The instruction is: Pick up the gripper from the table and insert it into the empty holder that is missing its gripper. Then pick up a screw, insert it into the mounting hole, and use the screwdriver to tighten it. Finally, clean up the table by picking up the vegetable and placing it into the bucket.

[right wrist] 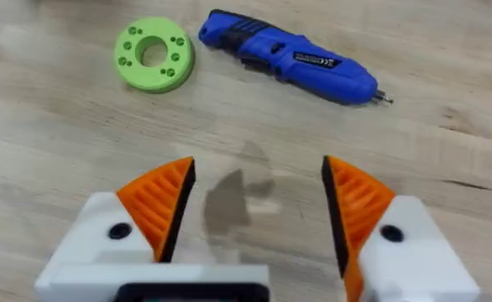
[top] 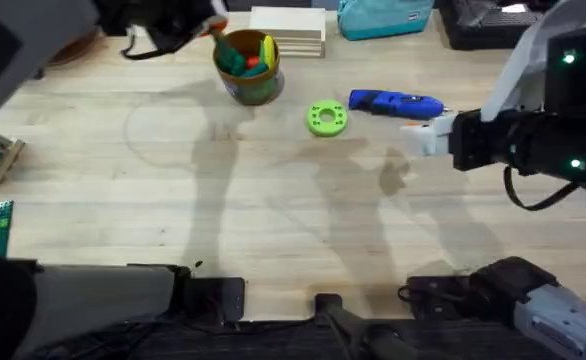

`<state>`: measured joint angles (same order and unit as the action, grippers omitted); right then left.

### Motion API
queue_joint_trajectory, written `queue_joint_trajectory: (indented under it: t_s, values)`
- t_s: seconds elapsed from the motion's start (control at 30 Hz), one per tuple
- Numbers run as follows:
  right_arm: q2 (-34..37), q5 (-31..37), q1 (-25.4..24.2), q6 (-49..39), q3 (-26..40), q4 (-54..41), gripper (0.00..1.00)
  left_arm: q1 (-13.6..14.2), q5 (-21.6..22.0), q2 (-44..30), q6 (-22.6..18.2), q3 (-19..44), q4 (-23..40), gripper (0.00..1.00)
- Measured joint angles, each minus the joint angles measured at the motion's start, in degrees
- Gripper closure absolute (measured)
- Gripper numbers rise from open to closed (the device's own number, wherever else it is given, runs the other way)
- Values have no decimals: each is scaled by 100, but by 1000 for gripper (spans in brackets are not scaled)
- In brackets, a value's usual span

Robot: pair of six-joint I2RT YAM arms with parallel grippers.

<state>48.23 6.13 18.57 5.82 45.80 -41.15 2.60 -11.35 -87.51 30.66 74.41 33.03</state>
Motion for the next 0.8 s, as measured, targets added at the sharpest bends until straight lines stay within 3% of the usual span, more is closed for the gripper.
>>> queue_joint_trajectory:
  t_s: [0.1, 0.13, 0.2, 0.23, 0.27, 0.43, 0.6, 0.8]
  values:
    - [0, 0, 0, 0, 0, -1, 105, 217, -57, -198, -280, 0, -336, 984]
    - [1, 1, 0, 0, 0, -1, 105, 367, -101, -411, -665, 0, -446, 984]
    - [0, 0, 0, 0, 0, -2, 105, 403, -112, -555, -916, 0, -463, 964]
    - [0, 2, 0, 0, 0, 0, 105, 399, -110, -752, -1225, 0, -478, 736]
    - [0, 0, 0, 0, 0, 0, 105, 392, -109, -812, -1276, 0, -489, 586]
    - [2, 2, 0, 0, 0, 0, 105, 390, -114, -941, -1444, 0, -498, 311]
    - [1, 1, 0, 0, 0, 0, 105, 390, -113, -941, -1518, 0, -505, 57]
    - [2, 0, 0, 53, 0, 0, 105, 390, -488, -905, -1794, 0, -396, 15]
